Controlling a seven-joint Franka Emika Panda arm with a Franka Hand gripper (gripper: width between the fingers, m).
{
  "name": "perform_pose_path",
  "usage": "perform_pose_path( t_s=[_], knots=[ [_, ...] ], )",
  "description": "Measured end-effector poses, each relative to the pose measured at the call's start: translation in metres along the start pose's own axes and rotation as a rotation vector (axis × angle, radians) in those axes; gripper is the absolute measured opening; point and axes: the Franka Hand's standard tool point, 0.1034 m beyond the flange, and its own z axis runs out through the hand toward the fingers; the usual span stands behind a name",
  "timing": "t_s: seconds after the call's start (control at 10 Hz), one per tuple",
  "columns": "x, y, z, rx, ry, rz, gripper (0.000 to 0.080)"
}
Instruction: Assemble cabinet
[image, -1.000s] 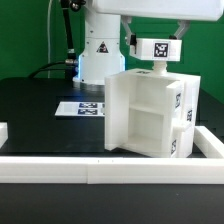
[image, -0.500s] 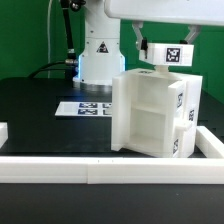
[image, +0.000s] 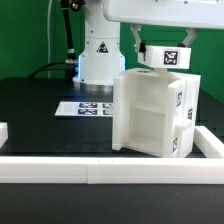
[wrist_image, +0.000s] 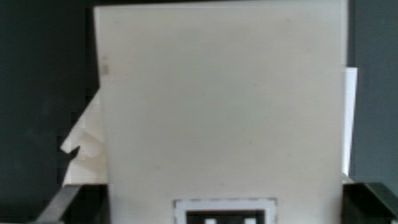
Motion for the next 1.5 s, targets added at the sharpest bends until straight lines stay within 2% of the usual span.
perform_pose_path(
  t_s=[0.5,0.6,0.7,0.8,1.1,1.5],
  knots=[
    [0.0,0.0,0.0,0.0,0.0,0.0,0.056],
    [0.0,0.0,0.0001,0.0,0.0,0.0,0.0651],
    [-0.0001,0.0,0.0002,0.0,0.0,0.0,0.0651],
    [-0.0001,0.0,0.0002,0.0,0.0,0.0,0.0767],
    [0.0057,-0.0006,-0.0028,0.006,0.045,-0.015,0.0794],
    [0.0088,-0.0023,-0.008,0.038,0.182,-0.091,0.0797]
  ],
)
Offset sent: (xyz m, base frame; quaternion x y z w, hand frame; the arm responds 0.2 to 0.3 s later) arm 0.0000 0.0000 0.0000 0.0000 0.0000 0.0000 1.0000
